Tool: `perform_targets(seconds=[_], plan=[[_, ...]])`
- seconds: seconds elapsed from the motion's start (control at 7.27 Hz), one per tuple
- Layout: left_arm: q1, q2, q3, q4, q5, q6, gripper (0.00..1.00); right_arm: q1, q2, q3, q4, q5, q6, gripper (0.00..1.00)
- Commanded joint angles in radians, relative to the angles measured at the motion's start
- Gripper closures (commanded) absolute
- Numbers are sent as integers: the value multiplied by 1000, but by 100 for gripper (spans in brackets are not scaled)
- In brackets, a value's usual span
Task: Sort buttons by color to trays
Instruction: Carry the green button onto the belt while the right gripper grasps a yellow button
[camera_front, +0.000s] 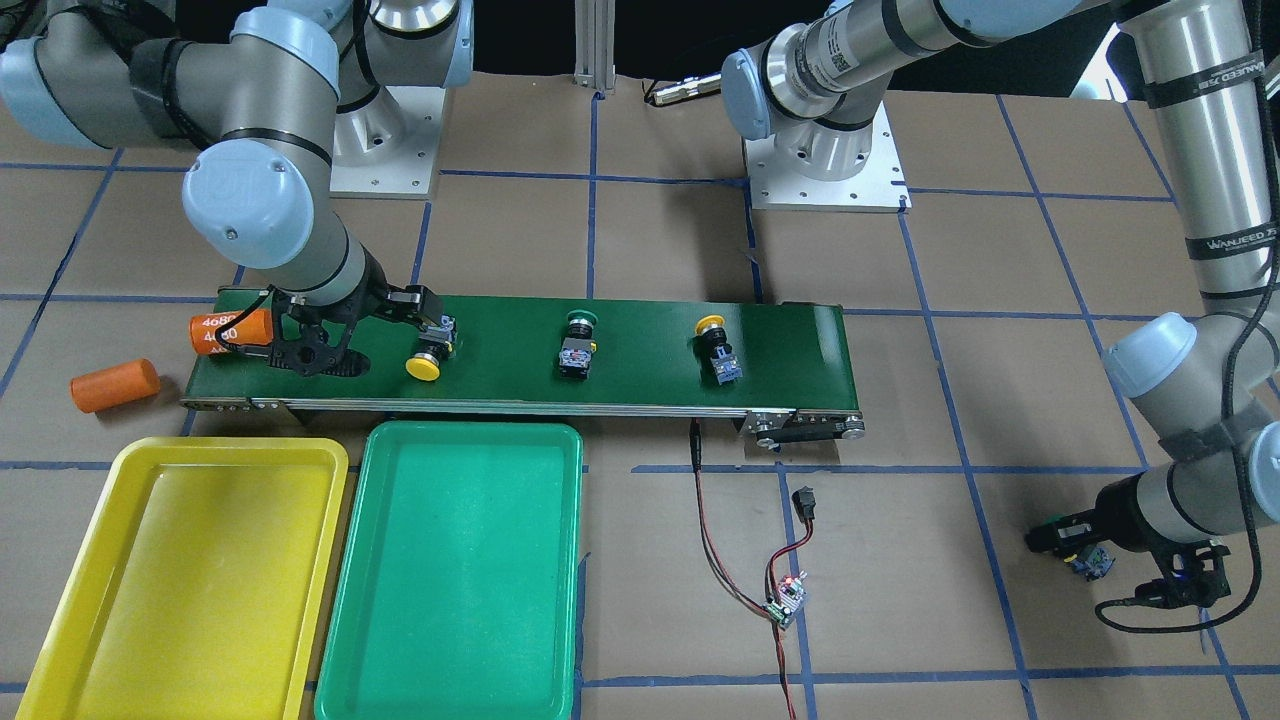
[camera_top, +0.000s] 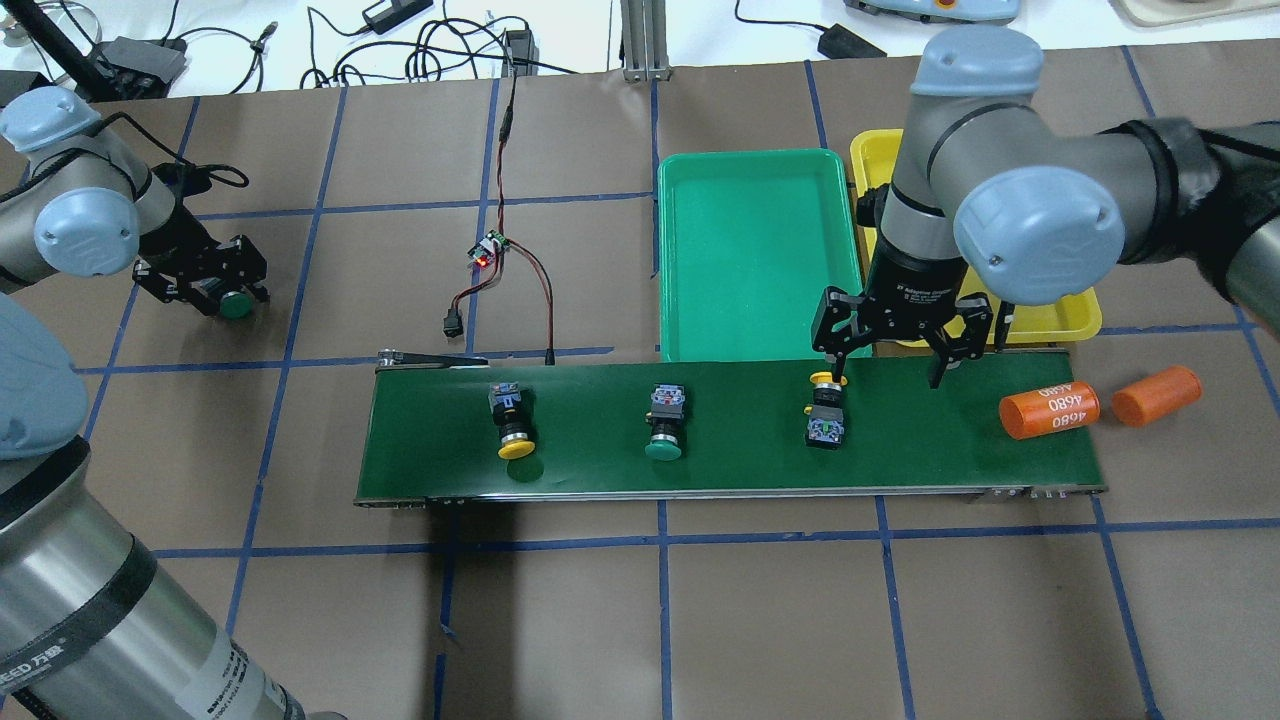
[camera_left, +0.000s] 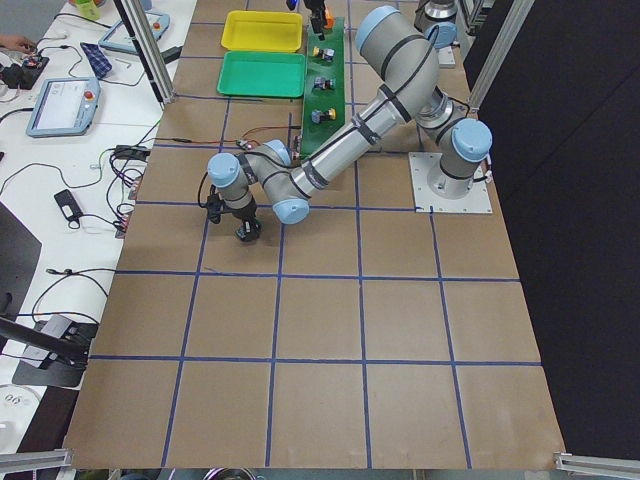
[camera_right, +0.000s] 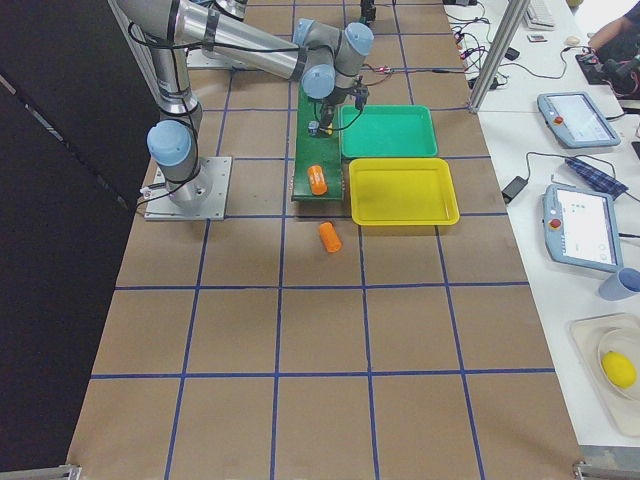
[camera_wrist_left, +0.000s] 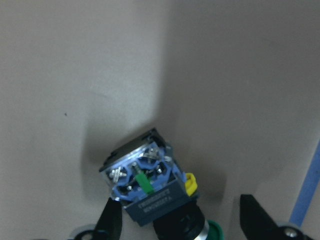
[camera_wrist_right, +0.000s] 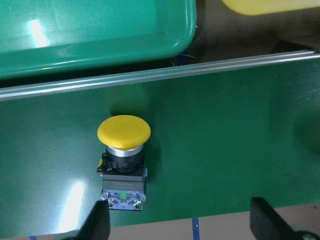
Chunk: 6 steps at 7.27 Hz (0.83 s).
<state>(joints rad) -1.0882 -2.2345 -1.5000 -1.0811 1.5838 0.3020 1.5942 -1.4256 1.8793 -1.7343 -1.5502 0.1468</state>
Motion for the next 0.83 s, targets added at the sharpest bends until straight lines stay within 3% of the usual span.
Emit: perform_targets(seconds=[0.0,0.28,0.69], plan=[[-16,45,-5,-26,27,26,80,3,-65,152,-194,12,-1,0],[-76,183,-107,-117,18,16,85,3,-70,250,-428,9,-3,0],[-299,467,-391,-117,-36,-63,85,3,-68,257,-438,12,-6,0]])
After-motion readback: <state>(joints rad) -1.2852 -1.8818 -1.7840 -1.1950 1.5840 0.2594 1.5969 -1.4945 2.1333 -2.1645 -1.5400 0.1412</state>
